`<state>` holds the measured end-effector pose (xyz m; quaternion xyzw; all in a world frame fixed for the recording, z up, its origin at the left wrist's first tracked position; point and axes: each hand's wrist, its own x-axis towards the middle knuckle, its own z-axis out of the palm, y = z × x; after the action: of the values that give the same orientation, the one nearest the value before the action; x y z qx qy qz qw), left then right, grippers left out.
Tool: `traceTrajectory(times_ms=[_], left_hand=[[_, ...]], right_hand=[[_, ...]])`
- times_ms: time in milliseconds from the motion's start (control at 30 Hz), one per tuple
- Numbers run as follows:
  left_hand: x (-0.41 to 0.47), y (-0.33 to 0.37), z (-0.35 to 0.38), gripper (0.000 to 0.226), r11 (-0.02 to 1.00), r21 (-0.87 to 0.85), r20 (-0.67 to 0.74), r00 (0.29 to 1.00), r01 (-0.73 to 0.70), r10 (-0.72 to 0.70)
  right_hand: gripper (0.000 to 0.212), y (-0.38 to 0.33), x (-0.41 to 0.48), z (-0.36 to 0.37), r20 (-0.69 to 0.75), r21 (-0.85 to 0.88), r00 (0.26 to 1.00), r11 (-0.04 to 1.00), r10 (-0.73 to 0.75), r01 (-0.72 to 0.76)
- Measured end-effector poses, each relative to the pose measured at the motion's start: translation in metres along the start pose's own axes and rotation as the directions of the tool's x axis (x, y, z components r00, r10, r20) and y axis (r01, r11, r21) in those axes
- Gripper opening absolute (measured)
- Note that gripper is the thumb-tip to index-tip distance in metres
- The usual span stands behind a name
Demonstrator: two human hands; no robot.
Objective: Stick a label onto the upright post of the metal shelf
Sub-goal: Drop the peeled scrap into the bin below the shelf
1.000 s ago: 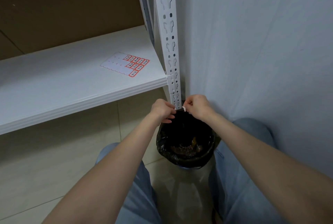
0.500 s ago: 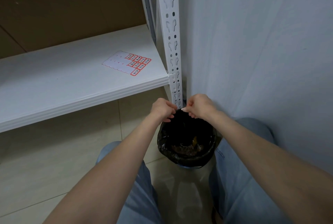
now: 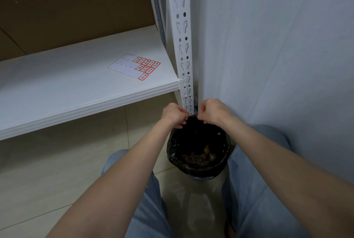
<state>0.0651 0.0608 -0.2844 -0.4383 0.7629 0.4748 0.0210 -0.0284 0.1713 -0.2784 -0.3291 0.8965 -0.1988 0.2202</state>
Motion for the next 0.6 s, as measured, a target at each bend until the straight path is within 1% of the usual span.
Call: traceTrajectory(times_ms=[133, 200, 300, 367, 400, 433, 500, 600], left_hand=[[-0.001, 0.002, -0.002, 0.015, 1.0, -0.007, -0.003, 1.0, -0.012, 0.012], [-0.002, 0.003, -0.003, 0.014, 1.0, -0.007, -0.005, 1.0, -0.015, 0.014], [-0.004, 0.006, -0.006, 0.012, 1.0, -0.015, -0.016, 1.0, -0.025, 0.025], [-0.004, 0.009, -0.008, 0.011, 0.999, -0.035, -0.035, 0.999, -0.034, 0.033], [-0.004, 0.011, -0.009, 0.011, 0.998, -0.047, -0.056, 0.998, -0.044, 0.041], [-0.004, 0.013, -0.01, 0.012, 0.996, -0.061, -0.09, 0.994, -0.063, 0.058], [-0.004, 0.021, -0.015, 0.018, 0.988, -0.053, -0.187, 0.973, -0.147, 0.135], [-0.01, 0.046, -0.027, 0.028, 0.957, 0.022, -0.338, 0.898, -0.291, 0.28]], right_hand=[[0.009, 0.001, 0.003, 0.001, 0.015, 0.038, 1.0, 0.999, 0.006, -0.007], [0.017, 0.001, 0.004, 0.001, 0.019, 0.072, 1.0, 0.997, 0.014, -0.015], [0.025, 0.001, 0.006, 0.0, -0.016, 0.098, 1.0, 0.995, 0.008, -0.006], [0.02, -0.002, 0.007, -0.005, -0.059, 0.086, 0.998, 0.996, -0.001, 0.007], [0.015, -0.004, 0.006, -0.008, -0.087, 0.086, 0.996, 0.996, -0.008, 0.015], [0.015, -0.008, 0.005, -0.013, -0.126, 0.088, 0.992, 0.996, -0.014, 0.025], [0.018, -0.016, 0.002, -0.023, -0.233, 0.096, 0.972, 0.994, -0.03, 0.054], [0.021, -0.033, 0.001, -0.042, -0.406, 0.116, 0.91, 0.983, -0.087, 0.145]])
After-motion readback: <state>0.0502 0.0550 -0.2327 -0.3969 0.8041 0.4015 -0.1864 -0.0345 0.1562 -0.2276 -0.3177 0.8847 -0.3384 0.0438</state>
